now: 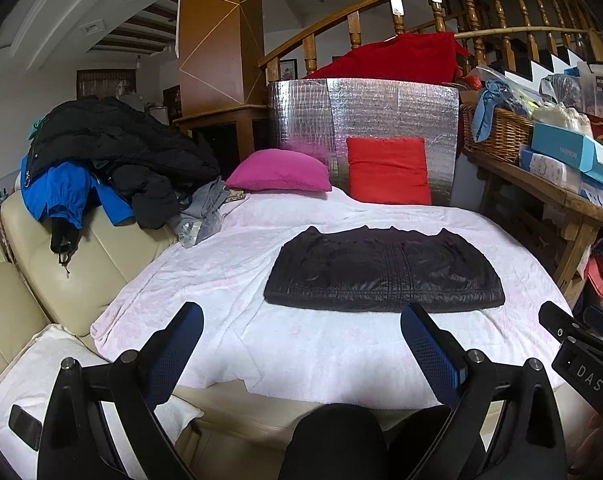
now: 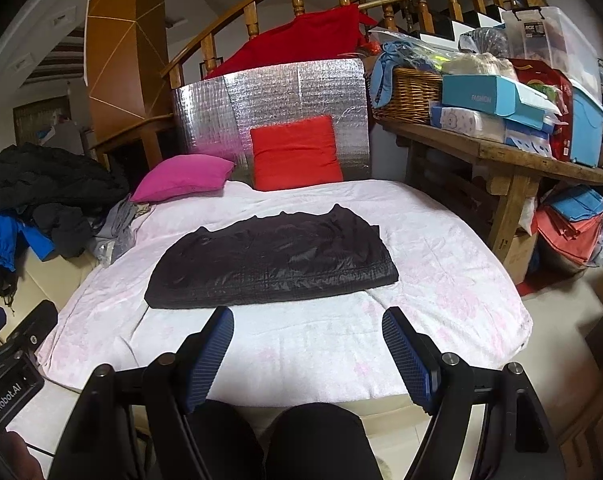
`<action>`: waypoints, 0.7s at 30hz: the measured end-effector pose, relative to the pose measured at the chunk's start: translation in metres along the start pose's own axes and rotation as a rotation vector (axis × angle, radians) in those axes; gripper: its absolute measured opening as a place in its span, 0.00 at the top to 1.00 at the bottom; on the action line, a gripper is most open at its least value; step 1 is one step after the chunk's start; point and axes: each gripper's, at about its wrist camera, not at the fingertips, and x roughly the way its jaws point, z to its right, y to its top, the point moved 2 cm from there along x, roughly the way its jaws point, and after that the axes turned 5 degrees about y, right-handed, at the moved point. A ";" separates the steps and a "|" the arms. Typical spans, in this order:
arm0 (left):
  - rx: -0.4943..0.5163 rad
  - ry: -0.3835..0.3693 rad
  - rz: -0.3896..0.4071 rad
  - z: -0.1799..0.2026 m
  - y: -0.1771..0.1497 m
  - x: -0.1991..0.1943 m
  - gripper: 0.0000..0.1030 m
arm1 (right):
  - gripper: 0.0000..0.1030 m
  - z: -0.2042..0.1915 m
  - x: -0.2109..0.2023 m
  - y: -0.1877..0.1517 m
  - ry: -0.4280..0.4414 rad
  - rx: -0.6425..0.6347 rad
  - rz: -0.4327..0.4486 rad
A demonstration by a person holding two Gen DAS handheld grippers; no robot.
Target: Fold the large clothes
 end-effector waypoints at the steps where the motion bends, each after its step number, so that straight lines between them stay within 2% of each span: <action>1: 0.001 -0.002 0.000 -0.001 0.000 0.000 0.04 | 0.22 0.000 0.000 0.000 0.002 0.000 0.000; 21: -0.003 0.006 0.004 -0.005 0.003 -0.002 0.04 | 0.22 0.000 -0.001 0.001 0.008 0.005 -0.001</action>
